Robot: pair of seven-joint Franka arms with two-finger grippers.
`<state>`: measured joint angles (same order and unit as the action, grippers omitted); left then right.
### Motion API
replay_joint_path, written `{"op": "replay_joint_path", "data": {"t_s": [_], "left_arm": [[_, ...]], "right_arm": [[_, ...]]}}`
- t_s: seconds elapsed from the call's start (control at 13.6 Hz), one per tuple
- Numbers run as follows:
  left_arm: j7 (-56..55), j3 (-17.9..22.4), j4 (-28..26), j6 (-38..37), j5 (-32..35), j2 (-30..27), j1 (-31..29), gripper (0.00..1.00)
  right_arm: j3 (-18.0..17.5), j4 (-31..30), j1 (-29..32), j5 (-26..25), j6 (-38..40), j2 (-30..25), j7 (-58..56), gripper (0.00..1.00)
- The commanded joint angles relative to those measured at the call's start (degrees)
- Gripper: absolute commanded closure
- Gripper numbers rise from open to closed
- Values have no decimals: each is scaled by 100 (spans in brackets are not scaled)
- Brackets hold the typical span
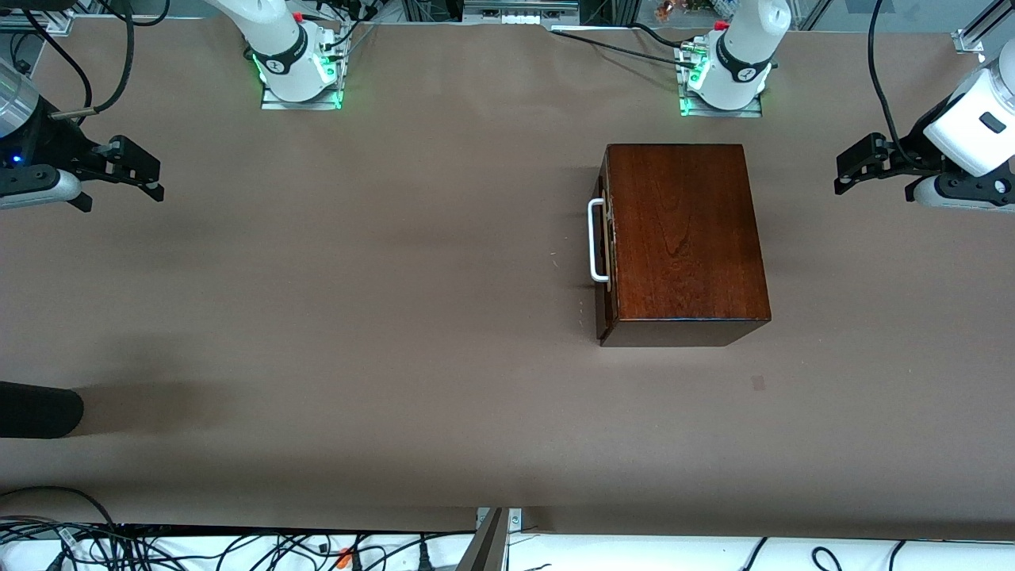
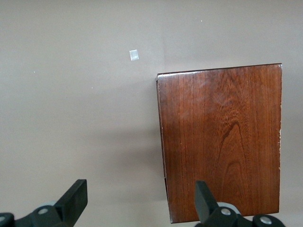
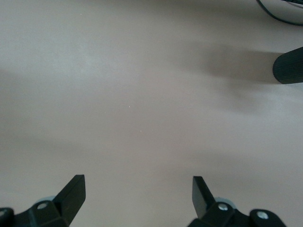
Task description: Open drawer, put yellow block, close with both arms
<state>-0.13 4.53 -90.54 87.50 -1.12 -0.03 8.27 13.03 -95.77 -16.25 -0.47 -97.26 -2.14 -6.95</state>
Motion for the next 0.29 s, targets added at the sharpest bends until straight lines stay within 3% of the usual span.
{"op": "replay_joint_path", "data": {"t_s": [0.0, 0.22], "left_arm": [[22, 4, -130, 92, -64, -111, 17, 0], [22, -13, -104, 92, -29, -102, 26, 0]], "right_arm": [[-11, 128, 34, 38, 129, 38, 62, 0], [-11, 128, 34, 38, 138, 38, 45, 0]]}}
